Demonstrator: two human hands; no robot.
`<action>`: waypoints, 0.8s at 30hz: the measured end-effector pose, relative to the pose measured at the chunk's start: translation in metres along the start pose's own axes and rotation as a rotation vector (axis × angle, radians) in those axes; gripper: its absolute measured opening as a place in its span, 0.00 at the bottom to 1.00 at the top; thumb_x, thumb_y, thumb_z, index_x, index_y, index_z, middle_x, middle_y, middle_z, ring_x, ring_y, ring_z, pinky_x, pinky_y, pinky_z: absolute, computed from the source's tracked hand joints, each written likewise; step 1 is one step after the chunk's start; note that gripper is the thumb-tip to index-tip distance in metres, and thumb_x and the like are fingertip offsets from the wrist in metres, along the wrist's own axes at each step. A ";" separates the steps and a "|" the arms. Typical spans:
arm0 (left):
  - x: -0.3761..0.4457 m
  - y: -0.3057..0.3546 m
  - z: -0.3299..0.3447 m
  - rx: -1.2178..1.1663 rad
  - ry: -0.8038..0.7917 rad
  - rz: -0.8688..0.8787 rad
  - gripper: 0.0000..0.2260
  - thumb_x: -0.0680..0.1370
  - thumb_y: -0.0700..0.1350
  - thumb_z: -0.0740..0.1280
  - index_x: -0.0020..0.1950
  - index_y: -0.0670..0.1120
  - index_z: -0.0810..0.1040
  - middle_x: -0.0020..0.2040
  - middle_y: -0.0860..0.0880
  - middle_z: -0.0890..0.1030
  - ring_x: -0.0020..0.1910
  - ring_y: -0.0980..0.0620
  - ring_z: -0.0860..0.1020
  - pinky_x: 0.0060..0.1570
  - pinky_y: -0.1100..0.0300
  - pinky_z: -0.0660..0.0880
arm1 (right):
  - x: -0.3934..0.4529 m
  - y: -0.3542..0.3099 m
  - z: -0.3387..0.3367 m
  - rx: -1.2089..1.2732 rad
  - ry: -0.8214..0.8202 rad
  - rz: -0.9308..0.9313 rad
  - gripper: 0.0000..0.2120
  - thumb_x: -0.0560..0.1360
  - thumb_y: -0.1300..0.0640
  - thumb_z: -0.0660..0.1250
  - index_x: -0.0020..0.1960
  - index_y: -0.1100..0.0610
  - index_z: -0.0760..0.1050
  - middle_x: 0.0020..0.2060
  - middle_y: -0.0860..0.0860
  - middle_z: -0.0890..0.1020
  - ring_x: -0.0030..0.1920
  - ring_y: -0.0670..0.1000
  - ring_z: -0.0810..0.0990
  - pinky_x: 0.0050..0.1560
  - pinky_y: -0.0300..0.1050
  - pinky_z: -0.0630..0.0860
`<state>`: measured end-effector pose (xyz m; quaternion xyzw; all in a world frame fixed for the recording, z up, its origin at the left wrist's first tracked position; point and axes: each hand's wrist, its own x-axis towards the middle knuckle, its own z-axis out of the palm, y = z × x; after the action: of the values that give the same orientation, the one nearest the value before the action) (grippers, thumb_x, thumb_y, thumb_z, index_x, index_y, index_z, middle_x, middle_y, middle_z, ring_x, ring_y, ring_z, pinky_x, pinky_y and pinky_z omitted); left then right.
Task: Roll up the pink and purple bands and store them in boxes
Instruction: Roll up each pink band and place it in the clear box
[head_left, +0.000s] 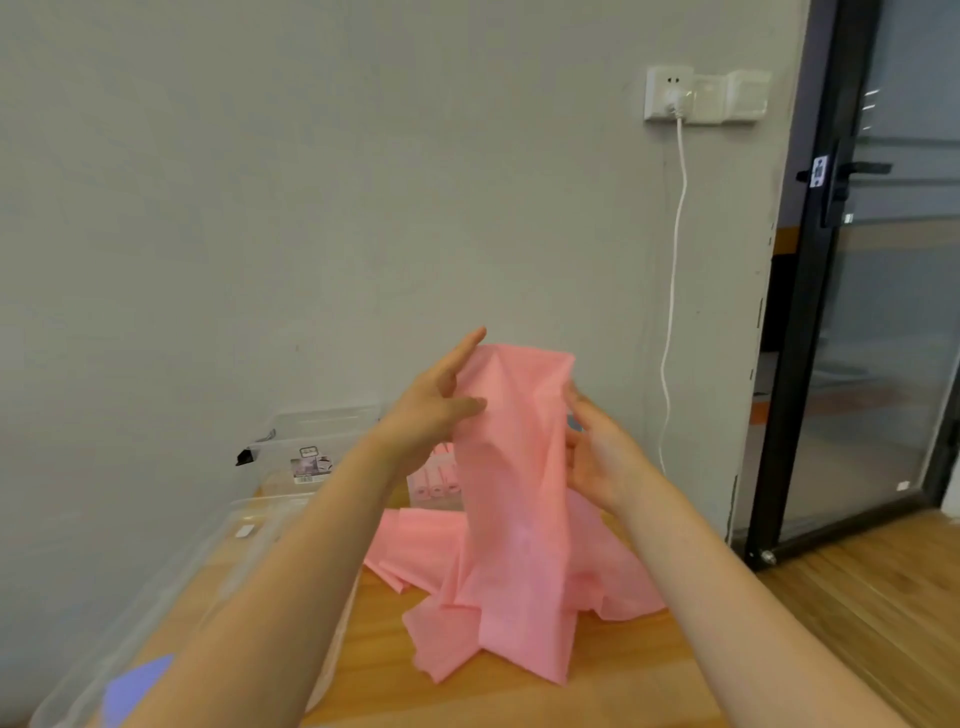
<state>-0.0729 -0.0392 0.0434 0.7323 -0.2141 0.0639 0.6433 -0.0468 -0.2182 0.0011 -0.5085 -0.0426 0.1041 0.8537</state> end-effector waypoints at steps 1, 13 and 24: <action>0.001 -0.001 0.002 0.132 0.019 0.029 0.35 0.74 0.28 0.58 0.70 0.63 0.61 0.71 0.54 0.66 0.63 0.55 0.71 0.57 0.58 0.73 | 0.001 0.005 0.001 -0.012 0.020 -0.026 0.31 0.65 0.46 0.73 0.64 0.58 0.72 0.50 0.56 0.82 0.47 0.55 0.82 0.48 0.51 0.78; 0.038 0.075 -0.016 -0.024 0.166 0.118 0.36 0.74 0.24 0.55 0.73 0.57 0.59 0.53 0.53 0.75 0.40 0.55 0.75 0.37 0.63 0.72 | -0.012 -0.069 0.025 -0.064 -0.023 -0.399 0.33 0.74 0.73 0.55 0.75 0.51 0.54 0.38 0.53 0.79 0.31 0.47 0.77 0.33 0.39 0.76; 0.022 0.008 -0.020 -0.201 0.307 -0.130 0.32 0.76 0.29 0.58 0.73 0.56 0.60 0.49 0.46 0.75 0.36 0.52 0.75 0.30 0.62 0.77 | -0.005 -0.033 0.013 -0.076 0.077 -0.277 0.26 0.69 0.77 0.49 0.62 0.63 0.72 0.45 0.58 0.78 0.32 0.48 0.77 0.26 0.33 0.71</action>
<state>-0.0525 -0.0252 0.0623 0.6581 -0.0710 0.1115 0.7412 -0.0492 -0.2232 0.0369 -0.5332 -0.0835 -0.0361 0.8411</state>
